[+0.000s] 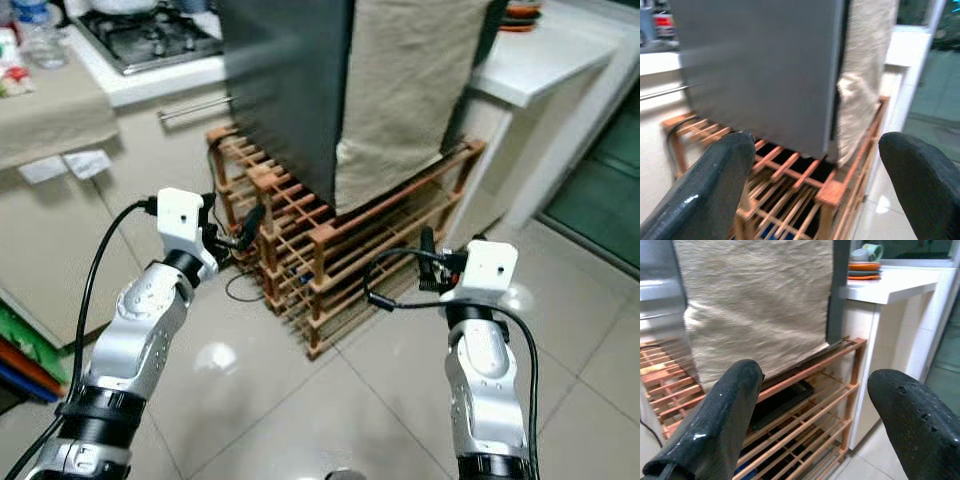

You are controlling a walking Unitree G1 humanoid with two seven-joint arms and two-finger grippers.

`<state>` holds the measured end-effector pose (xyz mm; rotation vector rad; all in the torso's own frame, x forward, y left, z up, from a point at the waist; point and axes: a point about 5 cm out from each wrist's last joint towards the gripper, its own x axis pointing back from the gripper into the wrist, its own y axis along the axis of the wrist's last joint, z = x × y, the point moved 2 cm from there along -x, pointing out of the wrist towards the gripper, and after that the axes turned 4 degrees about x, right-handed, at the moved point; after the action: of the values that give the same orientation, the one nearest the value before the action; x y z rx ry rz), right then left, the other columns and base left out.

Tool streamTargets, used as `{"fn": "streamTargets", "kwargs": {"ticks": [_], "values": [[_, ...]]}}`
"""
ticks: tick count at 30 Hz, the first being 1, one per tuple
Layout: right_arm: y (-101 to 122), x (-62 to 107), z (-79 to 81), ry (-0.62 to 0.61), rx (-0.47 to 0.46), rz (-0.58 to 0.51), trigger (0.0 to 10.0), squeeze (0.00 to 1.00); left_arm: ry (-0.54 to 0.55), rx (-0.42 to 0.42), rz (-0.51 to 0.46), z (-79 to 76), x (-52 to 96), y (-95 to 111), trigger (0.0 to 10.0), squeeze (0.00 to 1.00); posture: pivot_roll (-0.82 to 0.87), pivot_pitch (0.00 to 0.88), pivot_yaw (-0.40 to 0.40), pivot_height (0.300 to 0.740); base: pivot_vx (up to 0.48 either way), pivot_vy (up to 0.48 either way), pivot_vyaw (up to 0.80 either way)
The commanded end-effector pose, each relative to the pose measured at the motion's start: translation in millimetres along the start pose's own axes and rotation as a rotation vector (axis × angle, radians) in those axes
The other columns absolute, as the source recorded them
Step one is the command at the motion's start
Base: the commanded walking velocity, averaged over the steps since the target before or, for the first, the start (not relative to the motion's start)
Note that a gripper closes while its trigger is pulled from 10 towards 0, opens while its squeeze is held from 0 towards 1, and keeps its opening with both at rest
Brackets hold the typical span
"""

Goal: Restocking fridge

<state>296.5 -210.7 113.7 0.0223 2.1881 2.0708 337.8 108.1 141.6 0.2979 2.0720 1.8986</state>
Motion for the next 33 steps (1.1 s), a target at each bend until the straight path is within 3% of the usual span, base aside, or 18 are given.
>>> {"fn": "streamTargets", "kwargs": {"ticks": [1, 7, 10, 15, 22, 29, 30, 31, 33], "values": [[1, -1.2, 3.9, 0.006, -0.001, -0.01, 10.0, 0.0, -0.04, -0.008, -0.022, -3.0, -2.5, 6, 10.0, 0.0, -0.11, 0.0, 0.01, 0.74, 0.251, 0.409, -0.67], [-2, 1.8, 11.5, 0.037, -0.009, 0.002, 10.0, 0.0, -0.045, -0.005, -0.025, -3.9, -4.5, 5, 10.0, 0.0, -0.11, 0.0, -0.006, 0.74, 0.136, 0.407, -0.67], [-8, 4.5, 16.6, 0.058, -0.004, 0.023, 10.0, 0.0, -0.116, -0.068, 0.017, -9.7, -5.0, -2, 10.0, 0.0, -0.11, 0.0, 0.001, 0.74, 0.37, 0.305, -0.67], [-8, 2.5, 18.7, 0.049, -0.016, 0.014, 10.0, 0.0, -0.153, -0.083, 0.034, -9.1, -2.8, -1, 10.0, 0.0, -0.1, 0.0, 0.017, 0.74, 0.4, 0.262, -0.67], [-9, -0.2, 21.4, 0.027, -0.037, 0.008, 10.0, 0.0, -0.085, -0.088, 0.045, -1.0, -5.5, 3, 10.0, 0.0, -0.08, 0.0, 0.045, 0.74, 0.056, 0.04, -0.67], [-5, -0.2, 23.0, 0.041, -0.004, -0.007, 10.0, 0.0, 0.011, 0.019, 0.019, 7.1, -4.7, 9, 10.0, 0.0, -0.08, 0.0, 0.024, 0.74, 0.0, 0.0, -0.47], [-4, -0.2, 22.3, 0.04, -0.004, -0.011, 10.0, 0.0, 0.046, 0.057, 0.018, 9.8, -4.2, 10, 10.0, 0.0, -0.07, 0.0, 0.016, 0.74, 0.0, 0.0, 0.0], [-1, -0.1, 20.1, 0.028, -0.013, -0.026, 10.0, 0.0, 0.097, 0.171, 0.023, 13.0, -2.9, 8, 10.0, 0.0, -0.06, 0.0, 0.012, 0.74, 0.0, 0.0, 0.0], [1, 1.7, 17.2, 0.002, -0.042, -0.051, 10.0, 0.0, 0.102, 0.206, 0.031, 11.6, 0.6, 5, 10.0, 0.0, -0.05, 0.0, 0.008, 0.74, 0.0, 0.0, 0.0]]}}
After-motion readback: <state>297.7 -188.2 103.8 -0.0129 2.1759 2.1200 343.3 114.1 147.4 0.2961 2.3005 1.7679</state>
